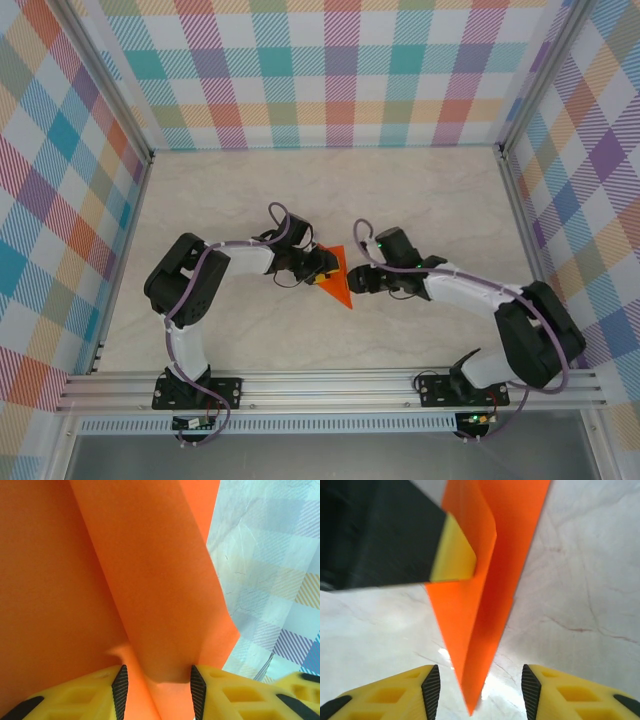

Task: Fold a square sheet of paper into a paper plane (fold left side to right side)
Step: Fourth fold the wing at the center of the table.

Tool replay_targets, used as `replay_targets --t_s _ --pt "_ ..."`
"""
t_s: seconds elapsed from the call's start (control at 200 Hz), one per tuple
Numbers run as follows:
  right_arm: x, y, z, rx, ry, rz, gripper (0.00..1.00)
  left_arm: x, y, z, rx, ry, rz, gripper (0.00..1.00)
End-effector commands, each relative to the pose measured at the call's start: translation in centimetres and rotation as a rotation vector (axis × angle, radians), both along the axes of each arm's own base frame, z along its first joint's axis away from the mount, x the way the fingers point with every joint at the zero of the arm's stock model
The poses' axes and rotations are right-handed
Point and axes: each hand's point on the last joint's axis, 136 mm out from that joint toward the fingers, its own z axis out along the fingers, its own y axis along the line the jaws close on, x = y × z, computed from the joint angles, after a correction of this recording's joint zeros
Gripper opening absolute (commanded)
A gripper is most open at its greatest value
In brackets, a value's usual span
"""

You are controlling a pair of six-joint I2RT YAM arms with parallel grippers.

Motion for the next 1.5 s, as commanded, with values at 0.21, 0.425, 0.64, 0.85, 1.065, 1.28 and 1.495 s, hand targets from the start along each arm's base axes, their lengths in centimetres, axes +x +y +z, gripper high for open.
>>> replay_targets --t_s 0.21,0.425,0.64,0.85,1.065,1.28,1.495 --pt "2.7 2.0 2.4 0.361 0.266 0.013 0.37 -1.0 -0.2 -1.1 0.025 0.005 -0.024 0.4" --pt "5.1 3.2 0.5 0.366 0.331 -0.009 0.33 -0.9 -0.4 -1.1 0.022 0.003 -0.028 0.39" --pt "5.6 3.7 -1.0 0.367 0.376 -0.013 0.31 -0.9 -0.5 -0.9 0.02 0.0 -0.03 0.39" --pt "5.6 3.7 -2.1 0.357 0.4 -0.016 0.3 -0.9 -0.5 -0.8 0.021 0.0 -0.033 0.39" --pt "5.8 3.8 -2.8 0.347 0.413 -0.018 0.23 -0.9 -0.5 -0.8 0.021 -0.001 -0.032 0.38" --pt "5.7 3.3 -3.7 0.304 0.414 -0.031 0.07 -0.9 -0.5 -0.8 0.024 0.0 -0.034 0.38" --pt "6.0 2.6 -4.6 0.239 0.405 -0.057 0.01 -0.9 -0.5 -0.8 0.025 0.0 -0.034 0.39"
